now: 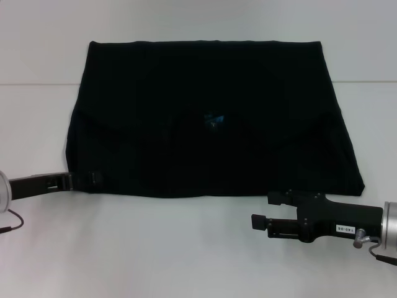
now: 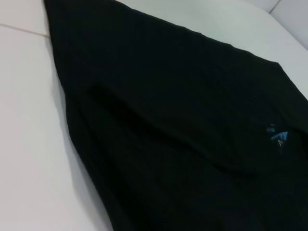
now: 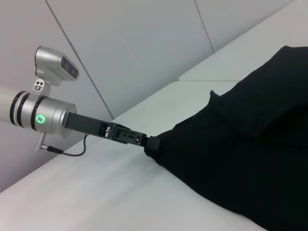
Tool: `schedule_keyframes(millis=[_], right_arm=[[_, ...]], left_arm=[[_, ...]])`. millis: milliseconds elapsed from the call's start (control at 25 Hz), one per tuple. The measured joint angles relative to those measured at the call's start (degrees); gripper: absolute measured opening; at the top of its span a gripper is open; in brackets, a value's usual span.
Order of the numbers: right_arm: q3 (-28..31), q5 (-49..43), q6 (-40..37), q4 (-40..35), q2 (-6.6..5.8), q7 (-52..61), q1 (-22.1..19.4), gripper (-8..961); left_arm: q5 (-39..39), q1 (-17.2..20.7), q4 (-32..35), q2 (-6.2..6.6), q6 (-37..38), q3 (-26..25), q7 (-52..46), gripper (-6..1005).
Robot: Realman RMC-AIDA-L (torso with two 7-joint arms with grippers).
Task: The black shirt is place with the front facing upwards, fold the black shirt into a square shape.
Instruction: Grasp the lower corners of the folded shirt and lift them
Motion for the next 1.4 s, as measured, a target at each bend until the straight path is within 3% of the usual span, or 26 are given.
schedule_keyframes(millis=[240,680,920,1080,1200,1320,1400], right_arm=[[-0.02,0.02,-0.11,0.11,0.00,0.04,-0.13,863],[0.09,0.09,-0.34,-0.29,-0.20,1.69,-0.48,850],[0.10,-0.08,-0.79,-4.81,-1.16,10.71,-0.82,842],[-0.60,-1.90,-2.10,-15.85,-3.54,30.27,-1.17,838],[-0.79,-9.65,-3.17,-23.96,-6.51,49.82,0.49,834],[0.06,-17.99,-3.64,-27.02,-8.81,63.21,3.06,830],[1.23,-23.77,-4.33,-28.59,-9.51,68.48,4.96,828]], left_arm=[[-0.06,0.06,0.04,-0.07,0.00,0.19,0.15,600],[-0.47,0.16,0.12,-0.09,0.10,-0.06,0.18,125],[-0.59,0.20,0.13,-0.09,0.61,-0.21,0.18,60],[-0.61,0.21,0.28,-0.09,0.87,-0.24,0.19,60],[-0.62,0.21,0.65,-0.02,0.97,-0.31,0.19,61],[-0.62,0.16,0.76,-0.01,0.98,-0.33,0.18,61],[-0.62,0.11,0.76,0.00,1.03,-0.34,0.19,61]])
